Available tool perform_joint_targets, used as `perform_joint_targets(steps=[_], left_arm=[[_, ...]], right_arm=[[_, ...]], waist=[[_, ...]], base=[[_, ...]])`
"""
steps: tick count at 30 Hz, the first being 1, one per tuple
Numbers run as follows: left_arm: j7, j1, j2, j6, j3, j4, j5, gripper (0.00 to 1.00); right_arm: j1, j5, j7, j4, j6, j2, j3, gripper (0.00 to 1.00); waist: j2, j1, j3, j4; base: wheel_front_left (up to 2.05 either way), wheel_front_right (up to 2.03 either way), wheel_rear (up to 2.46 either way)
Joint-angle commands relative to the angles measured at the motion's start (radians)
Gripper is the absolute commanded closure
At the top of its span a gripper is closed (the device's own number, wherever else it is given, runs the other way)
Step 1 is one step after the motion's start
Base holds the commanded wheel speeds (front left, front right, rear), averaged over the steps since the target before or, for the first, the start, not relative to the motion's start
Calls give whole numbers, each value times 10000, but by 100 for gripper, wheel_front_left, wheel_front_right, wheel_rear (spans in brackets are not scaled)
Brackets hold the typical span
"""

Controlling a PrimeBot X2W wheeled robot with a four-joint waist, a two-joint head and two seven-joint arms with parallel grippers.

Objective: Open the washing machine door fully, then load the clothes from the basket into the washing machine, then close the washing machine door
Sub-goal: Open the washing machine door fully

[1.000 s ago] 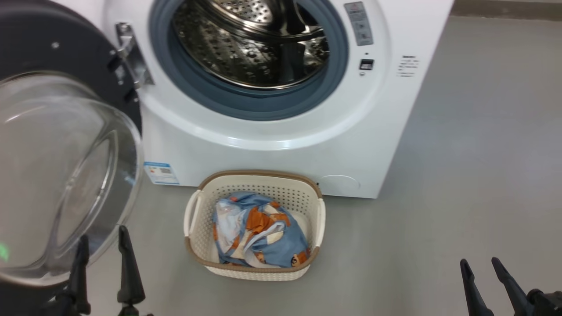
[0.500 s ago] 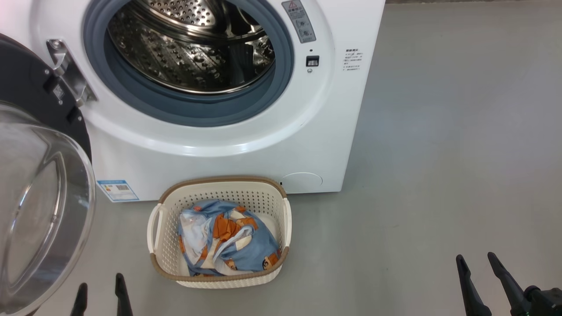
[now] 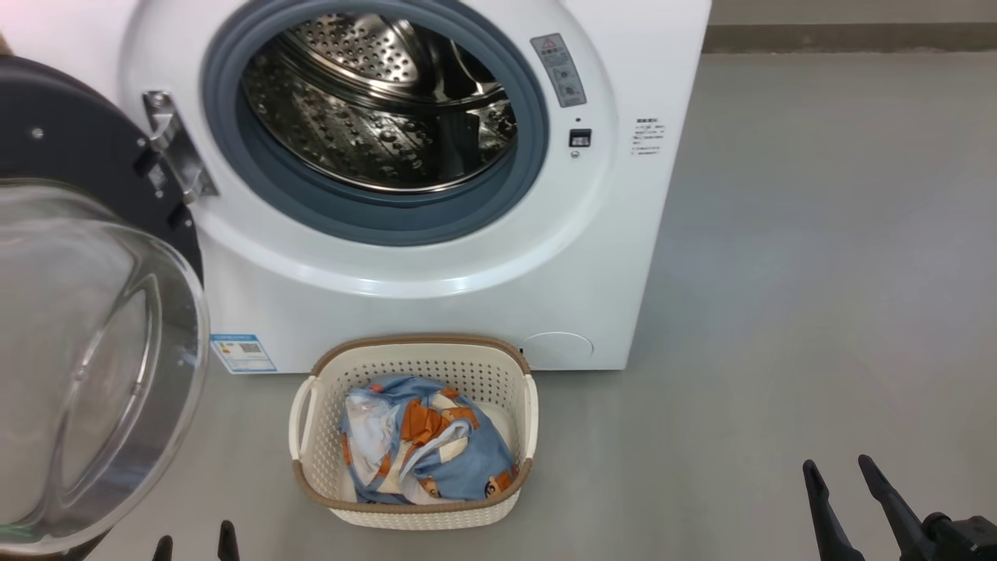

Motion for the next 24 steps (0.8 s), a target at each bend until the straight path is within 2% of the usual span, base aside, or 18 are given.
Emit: perform_joint_targets(steps=[1, 9, 24], left_arm=[[-106, -143, 49, 2, 264, -154, 23, 0], [-106, -148, 32, 51, 168, -6, 56, 0], [-106, -105, 24, 96, 205, 149, 156, 0]], right_arm=[[-79, -105, -120, -186, 16, -209, 294, 0], [-60, -91, -120, -147, 16, -182, 321, 0], [-25, -47, -120, -81, 16, -110, 342, 0]], waist=[[-1, 0, -147, 213], [-1, 0, -225, 499], [-1, 0, -255, 385]], base=[[0, 0, 0], [0, 0, 0], [0, 0, 0]])
